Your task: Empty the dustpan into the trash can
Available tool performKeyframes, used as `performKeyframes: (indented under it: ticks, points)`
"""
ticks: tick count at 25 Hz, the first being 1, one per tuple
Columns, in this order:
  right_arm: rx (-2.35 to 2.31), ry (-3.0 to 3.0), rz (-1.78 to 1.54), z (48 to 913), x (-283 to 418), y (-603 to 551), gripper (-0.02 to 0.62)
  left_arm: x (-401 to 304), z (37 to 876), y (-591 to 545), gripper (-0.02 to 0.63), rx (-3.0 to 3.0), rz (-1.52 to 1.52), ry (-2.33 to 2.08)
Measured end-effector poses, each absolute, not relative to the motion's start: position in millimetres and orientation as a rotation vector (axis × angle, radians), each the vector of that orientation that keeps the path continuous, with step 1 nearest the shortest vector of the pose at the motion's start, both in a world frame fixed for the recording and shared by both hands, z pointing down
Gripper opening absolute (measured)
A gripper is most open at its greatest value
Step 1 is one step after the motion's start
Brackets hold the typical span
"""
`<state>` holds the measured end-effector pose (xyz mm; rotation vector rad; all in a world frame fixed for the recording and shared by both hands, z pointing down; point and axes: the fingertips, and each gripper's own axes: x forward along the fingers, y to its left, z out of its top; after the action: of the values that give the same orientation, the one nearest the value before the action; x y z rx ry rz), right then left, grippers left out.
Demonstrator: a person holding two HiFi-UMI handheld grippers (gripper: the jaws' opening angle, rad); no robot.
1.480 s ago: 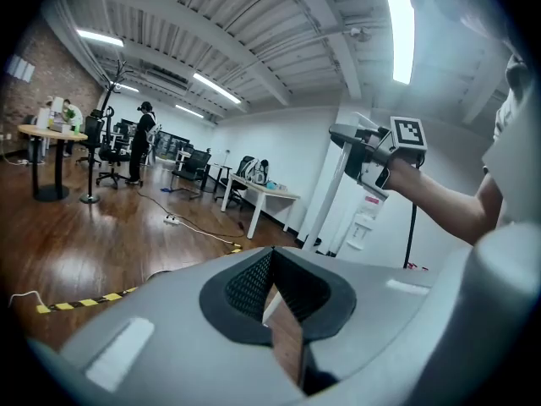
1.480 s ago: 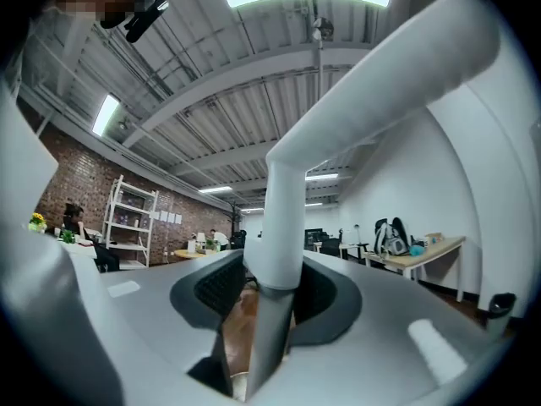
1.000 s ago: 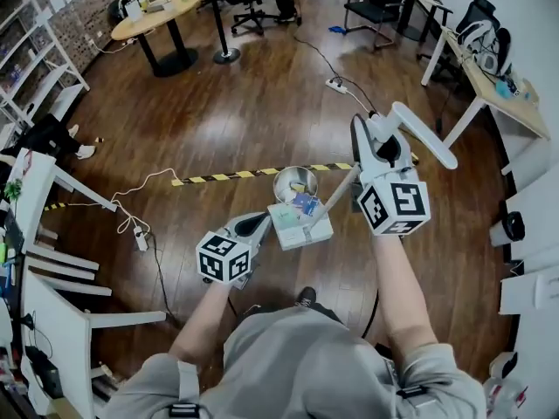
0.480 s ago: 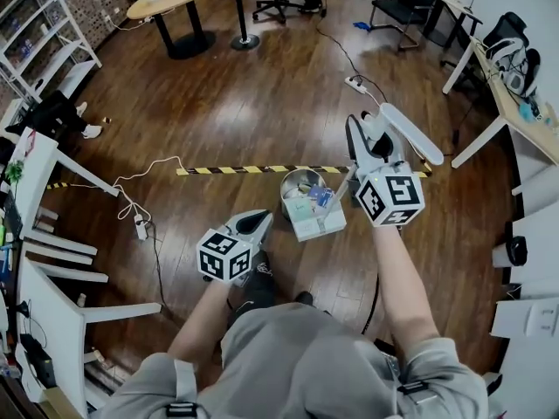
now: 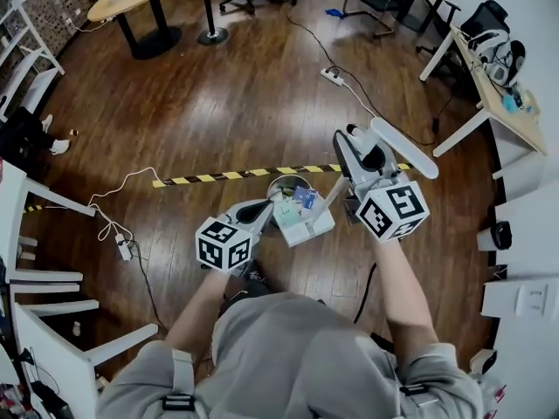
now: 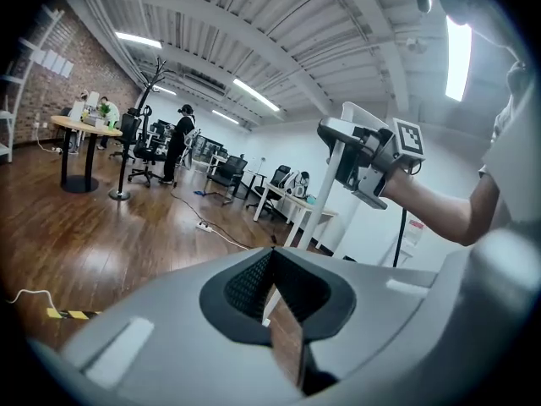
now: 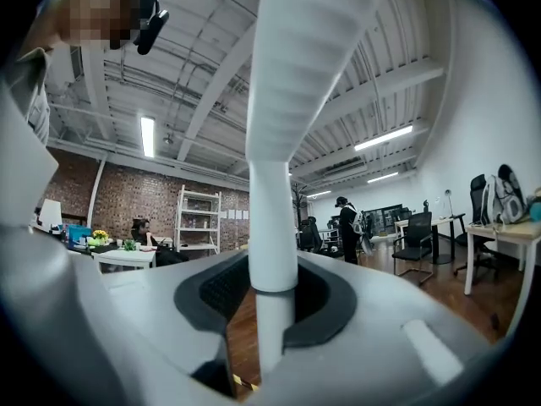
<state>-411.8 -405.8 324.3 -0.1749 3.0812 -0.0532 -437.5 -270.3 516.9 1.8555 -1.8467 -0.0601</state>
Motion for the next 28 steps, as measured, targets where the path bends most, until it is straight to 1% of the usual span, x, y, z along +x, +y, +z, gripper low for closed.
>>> performKeyframes:
  ticks: [5,16,23,28]
  points:
    - [-0.145,3.102,-0.039,321,-460,-402,0.098,-472,520,-274,-0.003,1.865,-0.074,-1.807]
    - [-0.102,3.121,-0.096,319,-587,-452,0.097,-568,497,-314,-0.003,1.84,-0.086,-1.913]
    - [-0.107,3.216,-0.132,340,-664,-471,0.097,-615,494,-336,-0.003,1.812,-0.065,-1.95]
    - [-0.103,3.268,-0.15,356,-702,-469,0.097,-643,502,-347,-0.003,1.857,-0.073,-1.896]
